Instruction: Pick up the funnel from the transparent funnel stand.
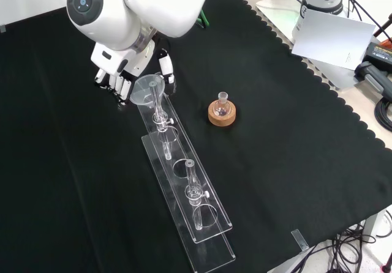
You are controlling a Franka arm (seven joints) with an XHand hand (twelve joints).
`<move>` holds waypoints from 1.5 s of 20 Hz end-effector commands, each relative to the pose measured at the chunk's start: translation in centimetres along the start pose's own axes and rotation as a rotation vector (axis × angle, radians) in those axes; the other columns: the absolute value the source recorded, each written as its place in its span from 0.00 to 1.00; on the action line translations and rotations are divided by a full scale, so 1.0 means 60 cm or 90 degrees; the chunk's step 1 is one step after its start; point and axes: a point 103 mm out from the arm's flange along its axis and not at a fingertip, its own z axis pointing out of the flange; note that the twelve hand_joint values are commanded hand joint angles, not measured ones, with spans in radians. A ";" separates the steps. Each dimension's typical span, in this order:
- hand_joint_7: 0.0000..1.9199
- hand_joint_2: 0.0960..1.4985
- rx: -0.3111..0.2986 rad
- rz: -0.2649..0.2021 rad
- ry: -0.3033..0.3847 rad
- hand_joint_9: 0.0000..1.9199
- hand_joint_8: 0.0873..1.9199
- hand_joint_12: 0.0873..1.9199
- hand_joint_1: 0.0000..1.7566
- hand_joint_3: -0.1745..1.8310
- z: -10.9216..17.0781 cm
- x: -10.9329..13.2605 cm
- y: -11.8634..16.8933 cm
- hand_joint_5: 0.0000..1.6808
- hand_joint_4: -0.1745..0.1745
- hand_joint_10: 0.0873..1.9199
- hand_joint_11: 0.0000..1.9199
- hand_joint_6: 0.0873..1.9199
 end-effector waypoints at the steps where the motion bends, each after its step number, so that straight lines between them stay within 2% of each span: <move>1: 0.39 0.39 -0.031 0.014 0.025 0.37 0.27 0.79 0.39 0.25 -0.005 -0.005 -0.004 0.37 0.44 0.22 0.02 0.00; 5: 0.42 0.36 -0.052 0.021 0.045 0.41 0.27 0.78 0.41 0.30 -0.006 -0.005 -0.009 0.39 0.41 0.21 0.05 0.00; 9: 0.44 0.35 -0.066 0.022 0.071 0.44 0.28 0.73 0.42 0.33 -0.002 -0.003 -0.014 0.40 0.39 0.20 0.12 0.02; 17: 0.47 0.33 -0.097 0.025 0.088 0.49 0.28 0.67 0.45 0.36 -0.006 0.000 -0.026 0.40 0.36 0.17 0.22 0.07; 24: 0.48 0.31 -0.129 0.029 0.094 0.51 0.29 0.65 0.47 0.39 -0.020 0.001 -0.044 0.36 0.35 0.16 0.26 0.17; 30: 0.48 0.30 -0.166 0.029 0.091 0.53 0.30 0.61 0.48 0.41 -0.037 0.002 -0.064 0.34 0.31 0.16 0.33 0.25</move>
